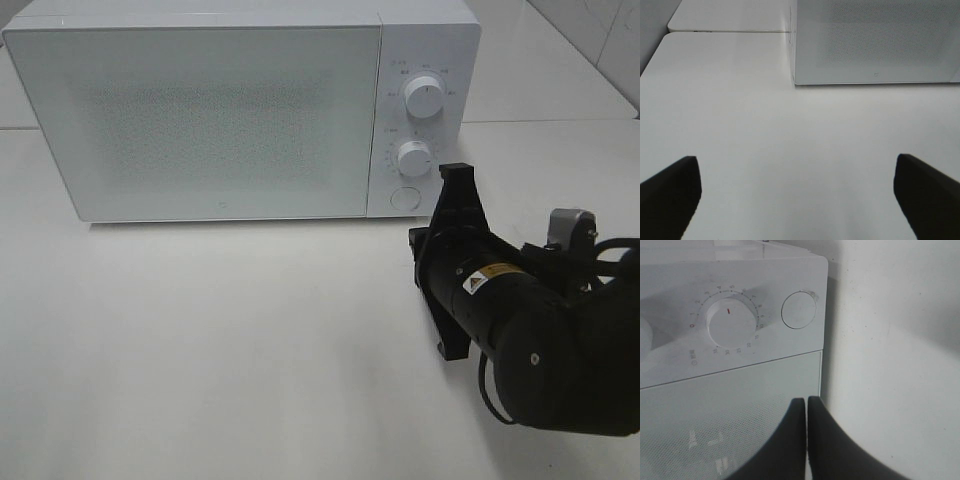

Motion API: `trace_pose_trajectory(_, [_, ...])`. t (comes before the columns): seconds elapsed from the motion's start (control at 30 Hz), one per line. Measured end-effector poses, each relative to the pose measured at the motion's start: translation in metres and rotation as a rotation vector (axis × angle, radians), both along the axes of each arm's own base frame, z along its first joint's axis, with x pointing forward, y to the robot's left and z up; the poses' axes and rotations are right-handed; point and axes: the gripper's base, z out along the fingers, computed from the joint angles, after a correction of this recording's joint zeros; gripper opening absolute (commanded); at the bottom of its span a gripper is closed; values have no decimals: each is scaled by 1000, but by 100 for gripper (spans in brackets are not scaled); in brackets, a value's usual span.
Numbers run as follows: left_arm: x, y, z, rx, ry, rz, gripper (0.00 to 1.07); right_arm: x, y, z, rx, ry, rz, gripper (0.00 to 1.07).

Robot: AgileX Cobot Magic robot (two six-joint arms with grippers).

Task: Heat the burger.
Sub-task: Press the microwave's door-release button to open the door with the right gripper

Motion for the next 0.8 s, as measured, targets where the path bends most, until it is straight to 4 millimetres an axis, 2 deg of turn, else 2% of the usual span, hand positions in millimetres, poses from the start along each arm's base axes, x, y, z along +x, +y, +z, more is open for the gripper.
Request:
trace_pose_trajectory(0.1, [0,0,0,0,0,0,102,13,1,-3,15,5,-11,0])
trace_pose_trajectory(0.33, [0,0,0,0,0,0,102,30,3,-7,18,24,-16,0])
trace_pose_trajectory(0.4, [0,0,0,0,0,0,102,42,4,-7,21,18,-12,0])
trace_pose_trajectory(0.8, [0,0,0,0,0,0,102,65,-3,-17,18,45,-41,0])
